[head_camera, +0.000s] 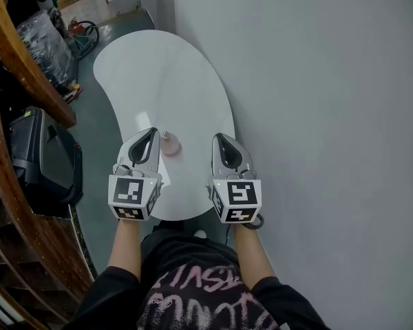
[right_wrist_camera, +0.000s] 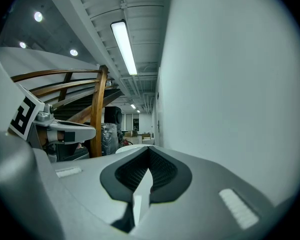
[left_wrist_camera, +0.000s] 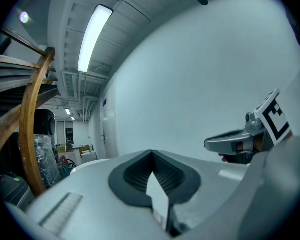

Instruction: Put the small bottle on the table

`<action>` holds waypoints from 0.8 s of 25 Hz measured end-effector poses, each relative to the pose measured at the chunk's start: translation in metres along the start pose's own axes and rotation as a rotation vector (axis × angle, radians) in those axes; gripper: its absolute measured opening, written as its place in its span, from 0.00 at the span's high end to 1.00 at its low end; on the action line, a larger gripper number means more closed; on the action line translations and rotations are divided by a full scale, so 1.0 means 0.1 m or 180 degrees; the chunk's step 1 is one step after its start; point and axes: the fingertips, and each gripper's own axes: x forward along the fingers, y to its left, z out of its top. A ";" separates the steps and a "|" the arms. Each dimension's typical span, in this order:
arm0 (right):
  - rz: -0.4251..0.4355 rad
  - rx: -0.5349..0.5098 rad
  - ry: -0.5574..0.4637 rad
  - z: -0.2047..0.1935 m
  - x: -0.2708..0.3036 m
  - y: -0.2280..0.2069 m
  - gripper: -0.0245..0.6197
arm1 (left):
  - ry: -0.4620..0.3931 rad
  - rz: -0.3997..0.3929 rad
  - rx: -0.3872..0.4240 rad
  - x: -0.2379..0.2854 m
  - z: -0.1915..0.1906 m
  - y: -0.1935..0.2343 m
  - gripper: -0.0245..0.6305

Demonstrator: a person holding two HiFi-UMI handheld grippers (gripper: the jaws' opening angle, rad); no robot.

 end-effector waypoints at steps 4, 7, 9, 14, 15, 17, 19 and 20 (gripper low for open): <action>0.0014 -0.0022 -0.0036 0.08 -0.01 0.03 0.95 | -0.0055 0.0016 0.0013 -0.05 0.08 0.02 0.96; 0.0032 -0.0020 -0.0074 0.08 -0.01 0.05 0.95 | -0.0083 0.0036 0.0026 -0.07 0.08 0.02 0.96; 0.0039 -0.0018 -0.0086 0.08 -0.02 0.05 0.95 | -0.0084 0.0046 0.0028 -0.08 0.08 0.02 0.96; 0.0039 -0.0022 -0.0104 0.12 -0.03 0.11 0.95 | -0.0087 0.0047 0.0020 -0.14 0.13 0.06 0.96; 0.0043 -0.0024 -0.0109 0.14 -0.03 0.11 0.95 | -0.0094 0.0041 0.0020 -0.13 0.14 0.06 0.96; 0.0052 -0.0028 -0.0115 0.16 -0.02 0.12 0.95 | -0.0106 0.0053 0.0011 -0.14 0.17 0.08 0.96; 0.0061 -0.0026 -0.0121 0.16 -0.02 0.14 0.95 | -0.0105 0.0056 -0.0004 -0.16 0.16 0.09 0.96; 0.0067 -0.0023 -0.0124 0.15 -0.02 0.15 0.95 | -0.0102 0.0048 -0.0007 -0.17 0.13 0.09 0.96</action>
